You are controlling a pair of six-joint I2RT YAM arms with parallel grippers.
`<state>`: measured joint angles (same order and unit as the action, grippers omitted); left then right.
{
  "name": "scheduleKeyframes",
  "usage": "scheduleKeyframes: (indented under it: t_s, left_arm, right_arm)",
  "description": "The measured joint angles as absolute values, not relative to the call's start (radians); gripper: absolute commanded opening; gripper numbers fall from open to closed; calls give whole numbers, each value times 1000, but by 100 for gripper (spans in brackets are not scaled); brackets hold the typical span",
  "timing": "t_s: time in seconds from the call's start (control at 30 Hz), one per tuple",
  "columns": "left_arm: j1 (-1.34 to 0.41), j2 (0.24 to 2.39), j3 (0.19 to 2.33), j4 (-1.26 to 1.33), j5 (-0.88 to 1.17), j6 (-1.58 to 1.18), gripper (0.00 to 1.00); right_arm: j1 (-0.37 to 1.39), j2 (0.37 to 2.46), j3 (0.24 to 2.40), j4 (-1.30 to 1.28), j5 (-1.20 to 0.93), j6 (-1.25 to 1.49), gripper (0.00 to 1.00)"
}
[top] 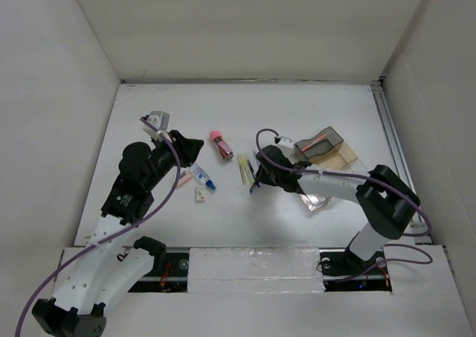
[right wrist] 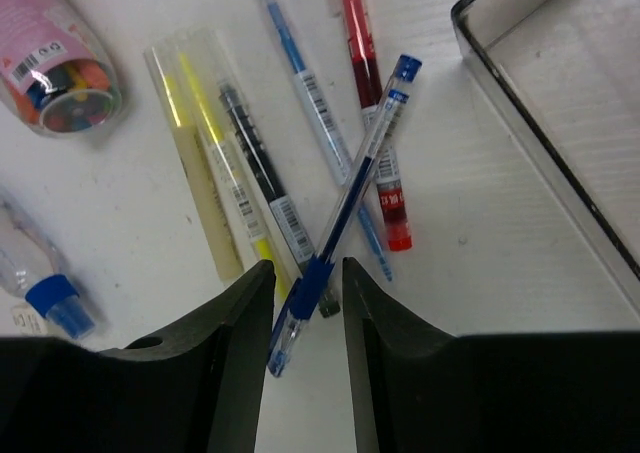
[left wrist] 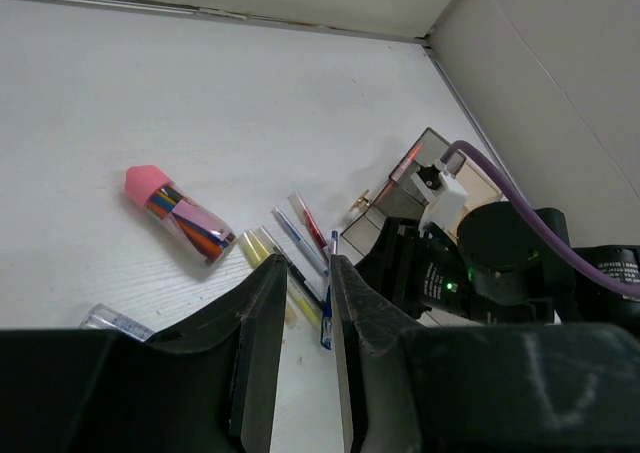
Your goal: Organize the desk
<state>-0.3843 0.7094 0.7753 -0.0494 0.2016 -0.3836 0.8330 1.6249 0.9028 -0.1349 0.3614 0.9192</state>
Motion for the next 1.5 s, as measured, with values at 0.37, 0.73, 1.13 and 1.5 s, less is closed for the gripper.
scheduleKeyframes:
  t_s: [0.37,0.73,1.13,1.5]
  left_arm:
    - [-384,702,775,-49,201,-383,20]
    - [-384,702,775,-49,202,-383,21]
    - [-384,701,775,-49,202,-383,21]
    - [-384,700,775,-49,203,-383,21]
  right_arm:
    - [795,1717,940,-131,364,965,32]
    - [780,1721,939,-125,359,992,6]
    - [645,1327,901,-138,342,950,5]
    - [117,1338,863,-130,192,809,5]
